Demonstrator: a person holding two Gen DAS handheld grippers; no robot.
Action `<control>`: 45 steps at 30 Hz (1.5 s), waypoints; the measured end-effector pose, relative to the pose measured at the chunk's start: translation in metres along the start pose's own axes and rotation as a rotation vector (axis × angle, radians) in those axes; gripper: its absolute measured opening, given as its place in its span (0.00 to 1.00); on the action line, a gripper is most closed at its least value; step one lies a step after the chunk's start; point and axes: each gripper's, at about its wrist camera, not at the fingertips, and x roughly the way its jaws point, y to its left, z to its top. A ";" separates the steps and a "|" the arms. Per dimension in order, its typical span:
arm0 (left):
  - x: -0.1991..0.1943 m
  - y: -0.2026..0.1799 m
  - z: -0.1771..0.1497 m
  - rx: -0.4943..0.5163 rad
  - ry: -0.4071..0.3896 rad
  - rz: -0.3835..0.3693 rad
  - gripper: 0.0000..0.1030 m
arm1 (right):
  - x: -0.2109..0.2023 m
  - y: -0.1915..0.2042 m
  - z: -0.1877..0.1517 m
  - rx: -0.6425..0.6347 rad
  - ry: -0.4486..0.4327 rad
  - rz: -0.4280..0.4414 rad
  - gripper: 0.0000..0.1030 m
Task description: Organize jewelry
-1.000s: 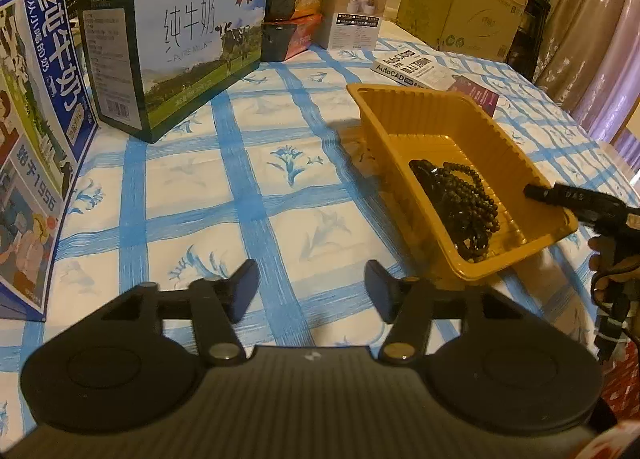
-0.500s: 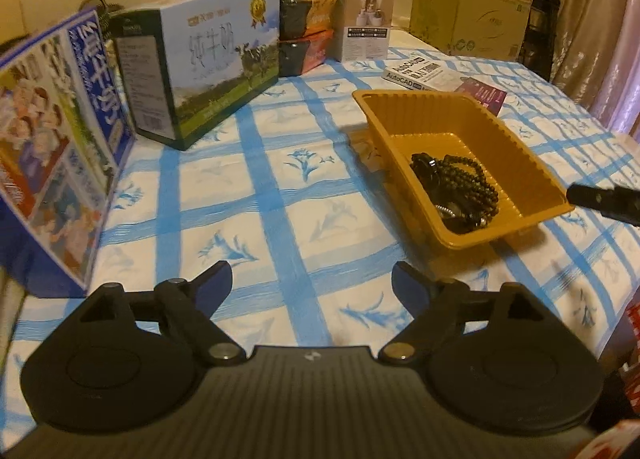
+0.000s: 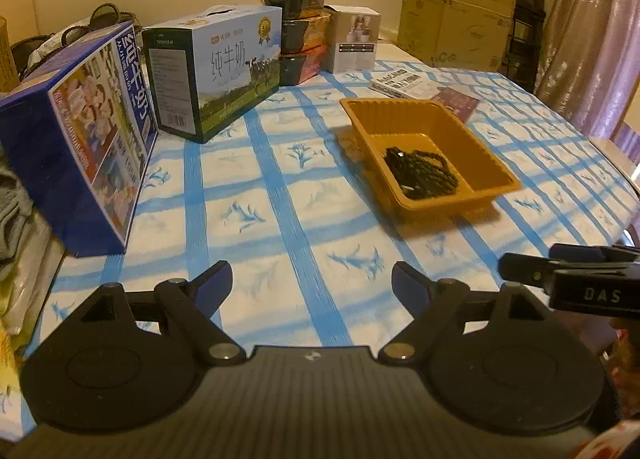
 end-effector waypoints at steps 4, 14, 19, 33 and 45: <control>-0.018 -0.001 -0.013 0.003 0.016 -0.005 0.83 | -0.014 0.012 -0.009 -0.002 0.021 0.009 0.79; -0.034 -0.007 -0.034 0.003 0.049 -0.020 0.83 | -0.042 0.024 -0.031 -0.054 0.020 0.013 0.79; -0.037 -0.010 -0.034 0.011 0.044 -0.025 0.83 | -0.044 0.022 -0.034 -0.049 0.025 0.013 0.79; -0.033 -0.019 -0.033 0.032 0.051 -0.035 0.83 | -0.045 0.014 -0.033 -0.029 0.031 0.011 0.79; -0.033 -0.020 -0.034 0.033 0.049 -0.034 0.83 | -0.045 0.013 -0.033 -0.024 0.028 0.013 0.79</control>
